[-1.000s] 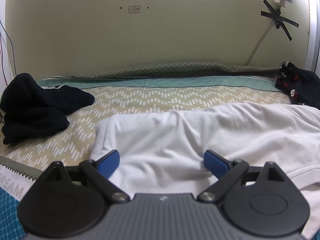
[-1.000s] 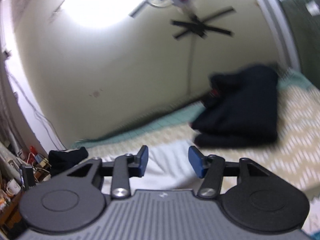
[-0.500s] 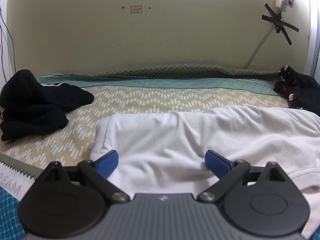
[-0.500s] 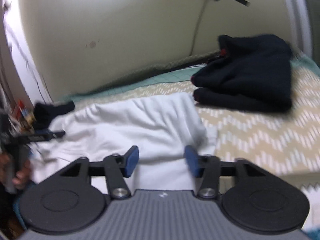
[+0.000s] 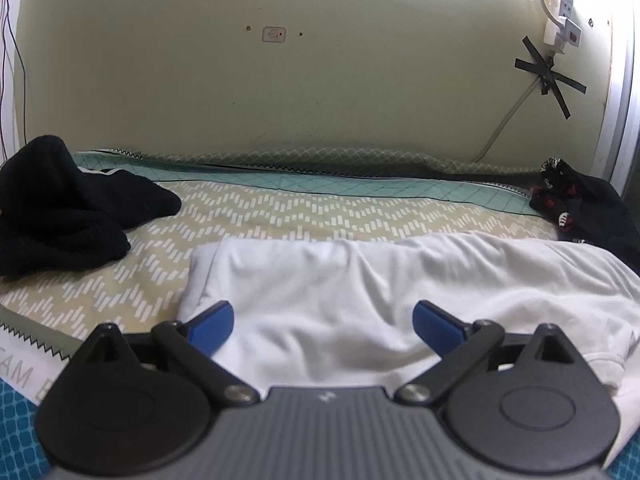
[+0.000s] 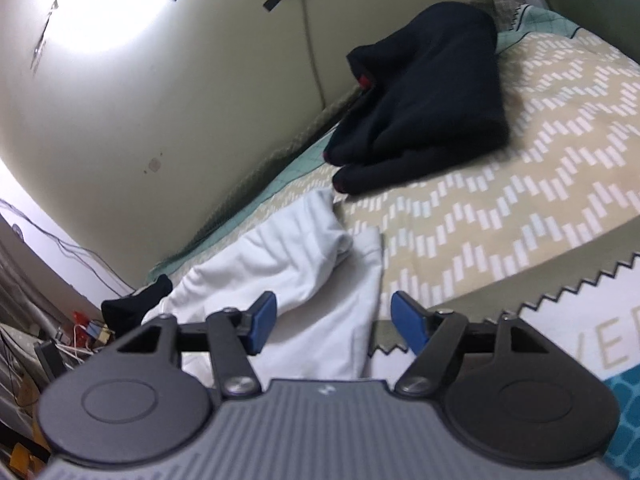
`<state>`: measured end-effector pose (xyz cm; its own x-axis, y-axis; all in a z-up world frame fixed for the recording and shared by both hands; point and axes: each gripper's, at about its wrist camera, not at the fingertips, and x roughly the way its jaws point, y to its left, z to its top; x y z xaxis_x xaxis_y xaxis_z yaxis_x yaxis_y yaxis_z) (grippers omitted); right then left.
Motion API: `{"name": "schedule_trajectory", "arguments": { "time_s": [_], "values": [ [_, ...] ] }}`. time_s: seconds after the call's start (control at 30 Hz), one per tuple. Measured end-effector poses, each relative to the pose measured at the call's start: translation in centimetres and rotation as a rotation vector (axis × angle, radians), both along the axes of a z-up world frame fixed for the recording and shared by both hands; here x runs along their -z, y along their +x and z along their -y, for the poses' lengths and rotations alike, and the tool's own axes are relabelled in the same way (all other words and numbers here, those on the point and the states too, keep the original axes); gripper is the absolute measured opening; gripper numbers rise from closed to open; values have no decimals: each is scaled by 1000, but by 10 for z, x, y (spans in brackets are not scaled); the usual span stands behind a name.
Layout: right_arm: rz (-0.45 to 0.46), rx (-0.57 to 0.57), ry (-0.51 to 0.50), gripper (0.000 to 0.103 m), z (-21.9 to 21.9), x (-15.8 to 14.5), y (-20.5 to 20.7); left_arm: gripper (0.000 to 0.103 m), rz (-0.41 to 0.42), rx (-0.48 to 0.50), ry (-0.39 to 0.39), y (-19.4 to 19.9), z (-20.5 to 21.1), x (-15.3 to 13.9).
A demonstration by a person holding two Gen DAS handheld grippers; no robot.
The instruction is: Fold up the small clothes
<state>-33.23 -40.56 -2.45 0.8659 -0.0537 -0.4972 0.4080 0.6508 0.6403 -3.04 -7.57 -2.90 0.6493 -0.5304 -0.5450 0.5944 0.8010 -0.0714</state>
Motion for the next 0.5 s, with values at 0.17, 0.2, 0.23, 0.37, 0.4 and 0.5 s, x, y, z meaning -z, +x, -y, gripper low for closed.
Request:
{"name": "schedule_trajectory", "arguments": {
  "time_s": [0.17, 0.2, 0.23, 0.37, 0.4, 0.5],
  "values": [
    [-12, -8, -7, 67, -2, -5, 2, 100, -16, 4, -20, 3, -3, 0],
    [-14, -8, -9, 67, -3, -5, 3, 100, -19, 5, -22, 3, -3, 0],
    [-17, -7, -10, 67, -4, -5, 4, 100, -20, 5, -24, 3, -3, 0],
    [-25, -5, -14, 67, -4, -7, 4, 100, -23, 6, -30, 3, -4, 0],
    [-27, -5, -13, 67, -4, -7, 4, 100, -24, 6, -31, 3, -4, 0],
    [-36, -6, -11, 67, -3, -8, 6, 100, -23, 5, -31, 2, -4, 0]
  ]
}}
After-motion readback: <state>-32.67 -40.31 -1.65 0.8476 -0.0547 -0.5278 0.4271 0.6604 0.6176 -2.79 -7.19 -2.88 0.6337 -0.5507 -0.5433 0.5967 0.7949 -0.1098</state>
